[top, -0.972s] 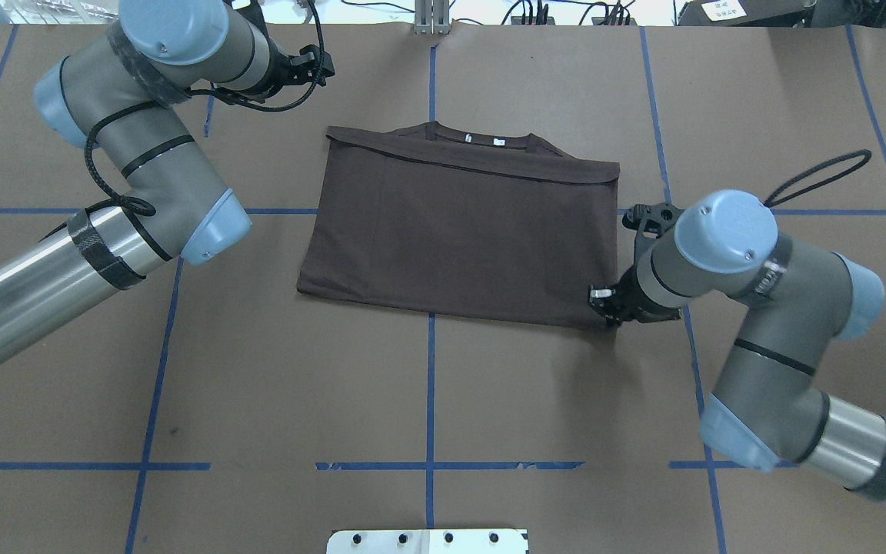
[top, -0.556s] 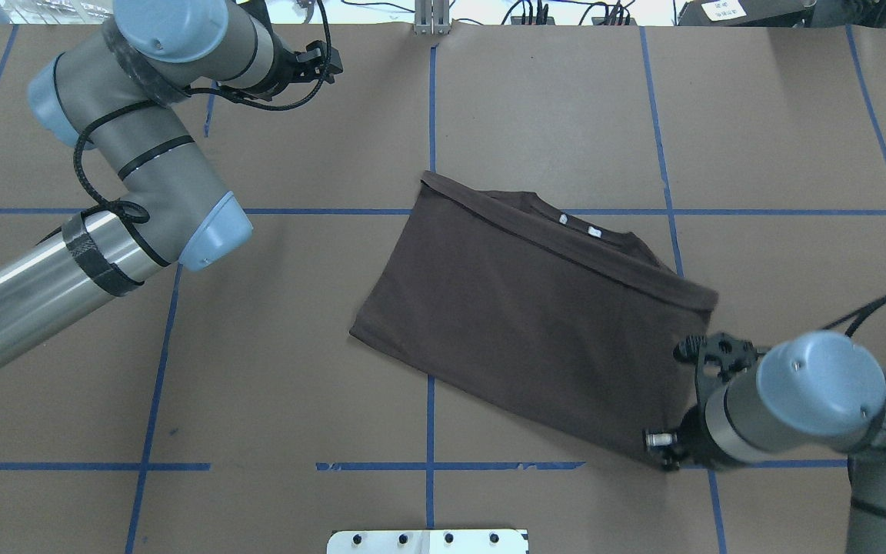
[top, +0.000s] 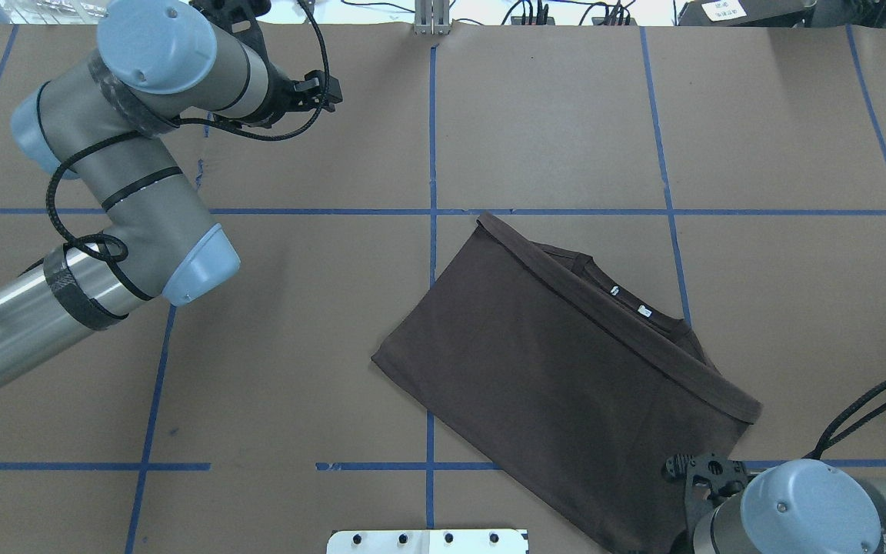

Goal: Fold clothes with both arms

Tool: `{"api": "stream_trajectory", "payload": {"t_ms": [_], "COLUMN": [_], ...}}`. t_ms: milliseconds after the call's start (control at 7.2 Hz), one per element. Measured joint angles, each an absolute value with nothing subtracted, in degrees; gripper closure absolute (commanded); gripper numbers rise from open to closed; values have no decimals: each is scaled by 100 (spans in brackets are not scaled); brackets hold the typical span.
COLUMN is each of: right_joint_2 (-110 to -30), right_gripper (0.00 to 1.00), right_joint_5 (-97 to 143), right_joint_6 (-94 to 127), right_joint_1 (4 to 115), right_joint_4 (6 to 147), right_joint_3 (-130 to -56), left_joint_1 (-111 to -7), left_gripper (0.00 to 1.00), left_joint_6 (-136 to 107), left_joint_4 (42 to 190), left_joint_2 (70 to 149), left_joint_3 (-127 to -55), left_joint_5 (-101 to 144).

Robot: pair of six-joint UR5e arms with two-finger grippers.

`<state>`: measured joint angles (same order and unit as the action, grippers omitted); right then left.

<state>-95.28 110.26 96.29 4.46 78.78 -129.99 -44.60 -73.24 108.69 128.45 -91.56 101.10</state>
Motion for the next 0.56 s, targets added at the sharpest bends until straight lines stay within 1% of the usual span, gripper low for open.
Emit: {"api": "stream_trajectory", "payload": {"t_ms": [139, 417, 556], "right_joint_2": [-9385, -8786, -8507], "right_gripper": [0, 0, 0], "right_joint_5": [11047, 11043, 11043], "right_joint_6": [9631, 9581, 9538], "right_joint_1": [838, 1919, 2438], "right_joint_4": [7870, 7855, 7851], "right_joint_3": [-13016, -12957, -12919], "left_joint_1": [-4171, -3202, -2676], "left_gripper": [0, 0, 4], "left_joint_6": [-7507, -8787, -9578], "left_joint_4": [10867, 10692, 10459], "left_joint_2": [12784, 12600, 12551], "left_joint_3": [-9279, -9556, -9654], "left_joint_5": [10152, 10105, 9982]}}
